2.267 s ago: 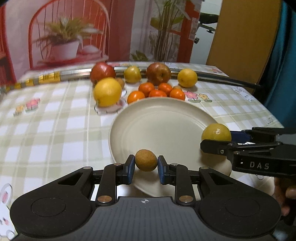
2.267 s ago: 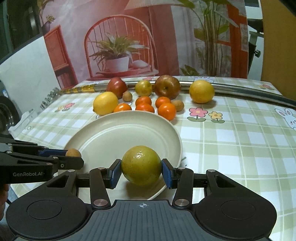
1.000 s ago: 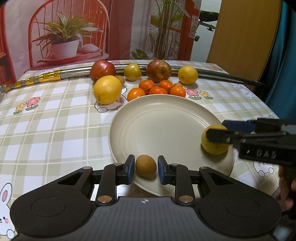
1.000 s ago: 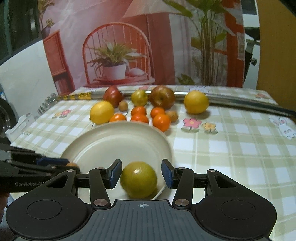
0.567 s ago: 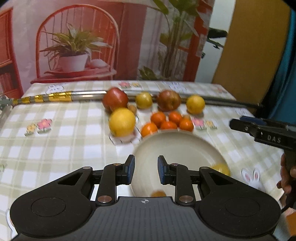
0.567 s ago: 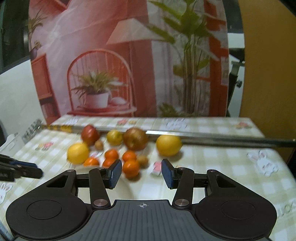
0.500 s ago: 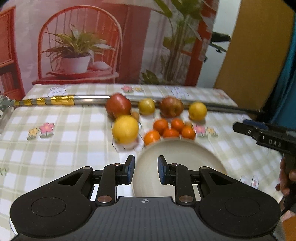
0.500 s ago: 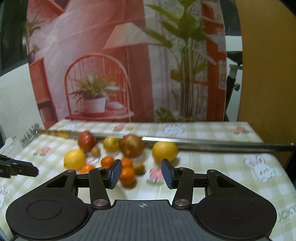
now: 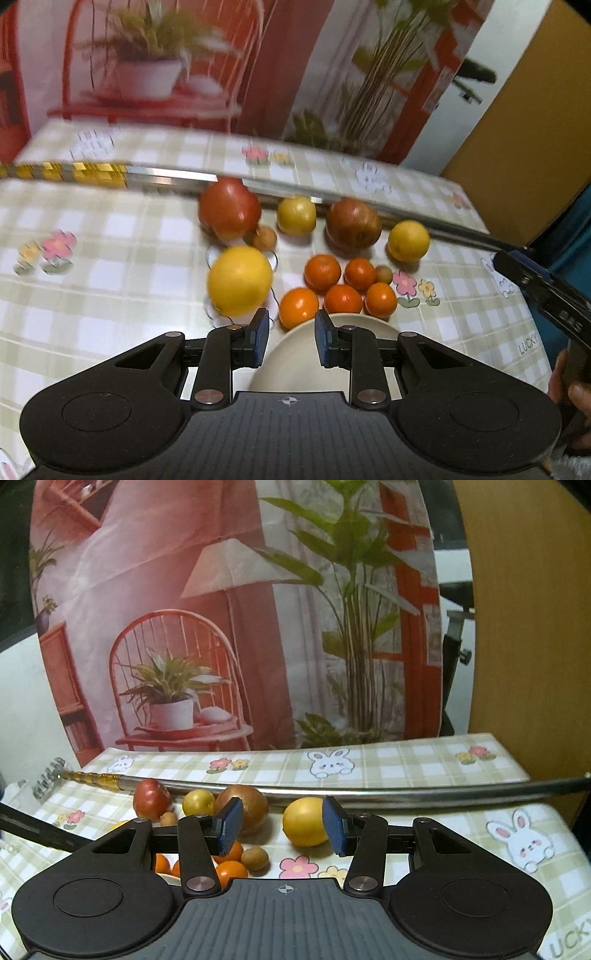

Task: Organize fruits
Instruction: 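Grasp an orange tangerine with the left gripper while the right moves to a lemon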

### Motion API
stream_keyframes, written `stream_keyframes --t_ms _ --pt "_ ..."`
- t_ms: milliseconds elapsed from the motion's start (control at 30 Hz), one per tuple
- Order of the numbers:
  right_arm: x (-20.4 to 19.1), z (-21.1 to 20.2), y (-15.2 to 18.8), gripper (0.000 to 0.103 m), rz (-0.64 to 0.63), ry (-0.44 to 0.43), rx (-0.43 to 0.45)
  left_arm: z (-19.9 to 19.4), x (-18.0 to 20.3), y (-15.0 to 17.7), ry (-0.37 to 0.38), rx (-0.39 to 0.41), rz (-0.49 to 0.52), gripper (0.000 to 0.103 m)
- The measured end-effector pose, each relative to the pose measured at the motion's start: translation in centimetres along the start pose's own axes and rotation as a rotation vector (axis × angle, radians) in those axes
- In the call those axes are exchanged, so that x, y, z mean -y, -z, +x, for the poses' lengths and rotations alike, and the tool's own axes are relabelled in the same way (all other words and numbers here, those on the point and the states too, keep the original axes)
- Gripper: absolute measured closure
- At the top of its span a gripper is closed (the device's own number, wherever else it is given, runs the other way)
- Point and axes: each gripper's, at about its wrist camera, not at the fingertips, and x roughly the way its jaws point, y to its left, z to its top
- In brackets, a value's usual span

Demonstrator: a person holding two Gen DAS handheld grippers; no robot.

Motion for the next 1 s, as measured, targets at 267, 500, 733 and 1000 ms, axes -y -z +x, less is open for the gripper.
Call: stream_keyframes --t_ms 267,500,733,1000 --pt "1.9 0.5 0.9 0.059 0.048 0.005 -0.011 4.2 0.2 -1.6 0.016 -0.032 -0.050 0.073" --pt "3.1 0.8 1.4 0.059 0.081 0.014 -0.019 6.7 0.8 -2.2 -0.030 -0.083 -0.017 0.072" --pt "3.5 1.1 1.8 0.059 0.091 0.014 -0.027 8.0 0.6 -2.3 -0.026 -0.108 -0.012 0.058" --pt "4.0 1.5 1.9 0.059 0.111 0.015 -0.040 9.0 -0.5 -1.7 0.015 -0.126 -0.062 0.064"
